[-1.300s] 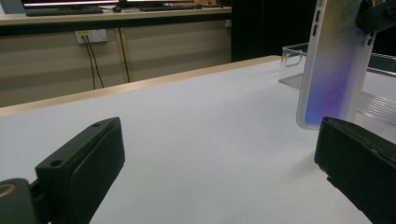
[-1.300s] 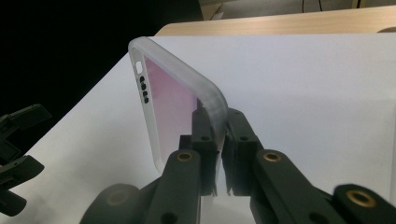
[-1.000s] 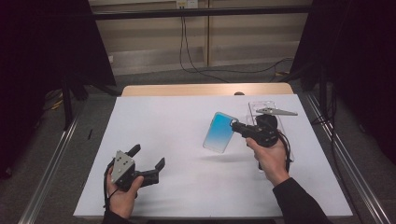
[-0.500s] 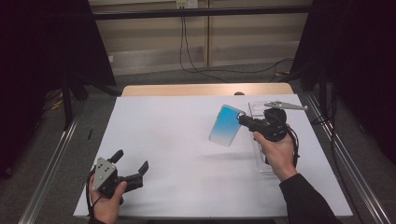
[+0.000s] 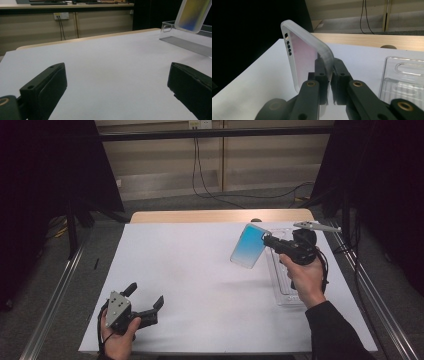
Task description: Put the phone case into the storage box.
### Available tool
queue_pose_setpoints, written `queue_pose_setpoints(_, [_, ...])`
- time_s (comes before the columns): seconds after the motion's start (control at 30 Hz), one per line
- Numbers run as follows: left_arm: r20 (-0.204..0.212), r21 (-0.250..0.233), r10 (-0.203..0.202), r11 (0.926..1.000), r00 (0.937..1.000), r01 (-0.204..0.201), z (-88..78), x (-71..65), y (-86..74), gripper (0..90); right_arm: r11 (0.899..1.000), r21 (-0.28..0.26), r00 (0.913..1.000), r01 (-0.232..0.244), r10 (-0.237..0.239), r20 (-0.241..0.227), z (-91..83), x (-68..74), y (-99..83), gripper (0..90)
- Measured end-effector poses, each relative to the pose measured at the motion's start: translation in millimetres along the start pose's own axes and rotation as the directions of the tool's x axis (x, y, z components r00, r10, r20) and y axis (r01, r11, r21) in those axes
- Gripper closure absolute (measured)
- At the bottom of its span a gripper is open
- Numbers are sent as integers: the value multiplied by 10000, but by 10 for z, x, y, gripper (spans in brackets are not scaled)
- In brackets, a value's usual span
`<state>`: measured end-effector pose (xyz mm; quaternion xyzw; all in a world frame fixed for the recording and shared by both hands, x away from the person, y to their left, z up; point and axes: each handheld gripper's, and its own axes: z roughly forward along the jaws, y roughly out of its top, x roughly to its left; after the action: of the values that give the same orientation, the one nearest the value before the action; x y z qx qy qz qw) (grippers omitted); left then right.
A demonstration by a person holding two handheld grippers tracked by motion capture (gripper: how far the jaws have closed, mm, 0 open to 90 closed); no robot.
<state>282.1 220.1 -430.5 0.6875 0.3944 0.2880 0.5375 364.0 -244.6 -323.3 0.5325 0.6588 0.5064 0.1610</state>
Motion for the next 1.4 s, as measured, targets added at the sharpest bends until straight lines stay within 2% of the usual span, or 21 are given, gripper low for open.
queue_pose_setpoints(0.1, [-12,-2,-198,9998,9998,198,1,20,-8,27,10000,-88,10000,34,-33,74,-47,-27,64,844])
queue_pose_setpoints(0.2, [67,100,-223,9997,9997,222,9,17,-8,33,9999,-136,9997,78,-75,233,-89,-66,119,844])
queue_pose_setpoints(0.3, [66,-2,86,10000,9999,-86,10,-5,31,31,9998,-179,9989,27,-19,474,-133,-137,170,844])
queue_pose_setpoints(0.47, [156,68,60,10000,9999,-61,23,-14,22,28,9998,-220,9983,-27,40,577,-159,-193,204,844])
queue_pose_setpoints(0.5, [184,92,31,10000,9998,-32,29,-21,21,27,9997,-257,9982,-3,19,600,-170,-206,214,844])
queue_pose_setpoints(0.53, [202,185,231,9996,9995,-234,29,-23,24,22,9996,-254,9978,122,-105,650,-194,-225,236,844])
queue_pose_setpoints(0.67, [340,163,148,9997,9993,-153,33,-34,23,22,9994,-269,9968,208,-186,771,-222,-277,275,844])
queue_pose_setpoints(0.83, [225,95,14,10000,9997,-16,24,-11,14,20,9983,-456,9940,361,-312,1048,-315,-375,351,844])
queue_pose_setpoints(0.93, [134,88,-46,10000,9999,45,25,-4,11,20,9982,-515,9935,304,-245,1108,-343,-416,373,844])
queue_pose_setpoints(1.03, [-15,26,-74,10000,10000,74,30,11,18,20,9979,-592,9904,280,-197,1366,-377,-496,413,844])
queue_pose_setpoints(1.2, [-122,5,-202,9998,9997,202,40,48,17,20,9972,-643,9879,394,-292,1522,-394,-555,440,844])
queue_pose_setpoints(1.4, [-98,-22,-93,10000,9999,93,24,62,31,20,9967,-611,9821,538,-417,1839,-374,-640,468,844])
